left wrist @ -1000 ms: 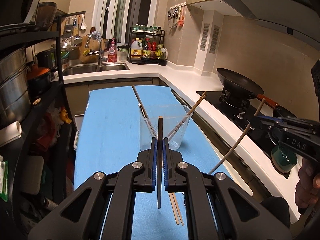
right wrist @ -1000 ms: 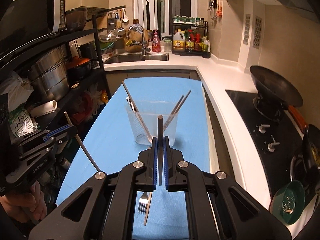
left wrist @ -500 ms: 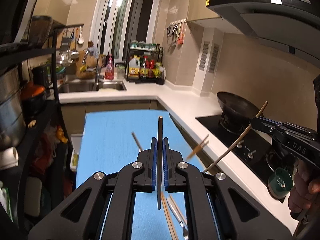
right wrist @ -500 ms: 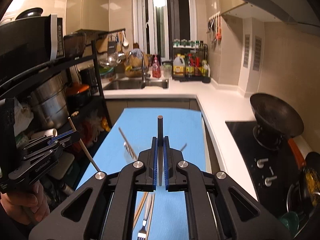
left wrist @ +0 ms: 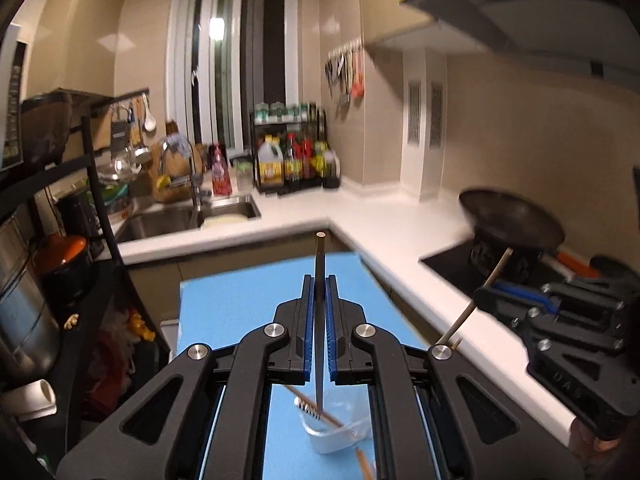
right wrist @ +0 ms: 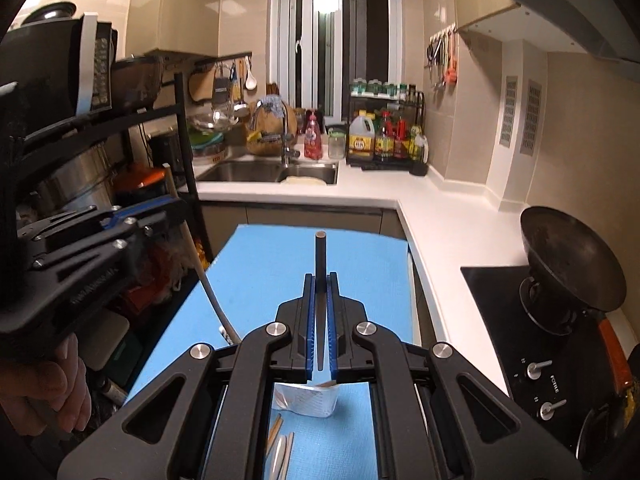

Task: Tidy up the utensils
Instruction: 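Lower both chopsticks into the container and open both tools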

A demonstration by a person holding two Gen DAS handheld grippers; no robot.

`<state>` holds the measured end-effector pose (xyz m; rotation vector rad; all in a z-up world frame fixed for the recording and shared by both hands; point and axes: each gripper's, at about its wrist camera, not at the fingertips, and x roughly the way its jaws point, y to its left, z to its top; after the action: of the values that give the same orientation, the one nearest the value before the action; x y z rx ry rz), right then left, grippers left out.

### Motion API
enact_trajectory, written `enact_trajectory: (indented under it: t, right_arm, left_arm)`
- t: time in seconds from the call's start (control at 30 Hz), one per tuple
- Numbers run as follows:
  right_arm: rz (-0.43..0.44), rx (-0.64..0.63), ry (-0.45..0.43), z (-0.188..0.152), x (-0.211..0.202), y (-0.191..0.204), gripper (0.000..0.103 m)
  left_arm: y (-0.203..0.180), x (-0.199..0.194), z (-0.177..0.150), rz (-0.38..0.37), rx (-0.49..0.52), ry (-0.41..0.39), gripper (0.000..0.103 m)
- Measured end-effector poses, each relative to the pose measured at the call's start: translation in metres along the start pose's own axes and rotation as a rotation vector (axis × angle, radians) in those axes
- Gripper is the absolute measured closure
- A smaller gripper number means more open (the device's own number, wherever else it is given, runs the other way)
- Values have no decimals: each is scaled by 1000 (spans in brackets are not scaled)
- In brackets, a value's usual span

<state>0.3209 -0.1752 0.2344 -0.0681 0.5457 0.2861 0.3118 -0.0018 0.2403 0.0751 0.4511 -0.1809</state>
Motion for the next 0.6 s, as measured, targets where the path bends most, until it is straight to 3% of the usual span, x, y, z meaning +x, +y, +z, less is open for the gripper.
enact_trajectory:
  t: [0.27,0.33,0.4,0.43,0.6]
  right_arm:
    - [-11,2,99,-19,36,-2,97]
    - [-11,26,126,-20,41,-7,88]
    - [-21,45,120,-20,37,-13,70]
    - [-26,48,110,-19,33,-14,70]
    - [-13,54,42,-19,-5,-16,70]
  left_arm:
    - [-5,63,-40,17,51,203,97]
    - [-4,69,-43,-9,29,234,96]
    - [1,65,-43,-53,-21,229,87]
    - [4,59,-41,-67,-42,215,78]
    - [13,18,-35,-74,-90,122,77]
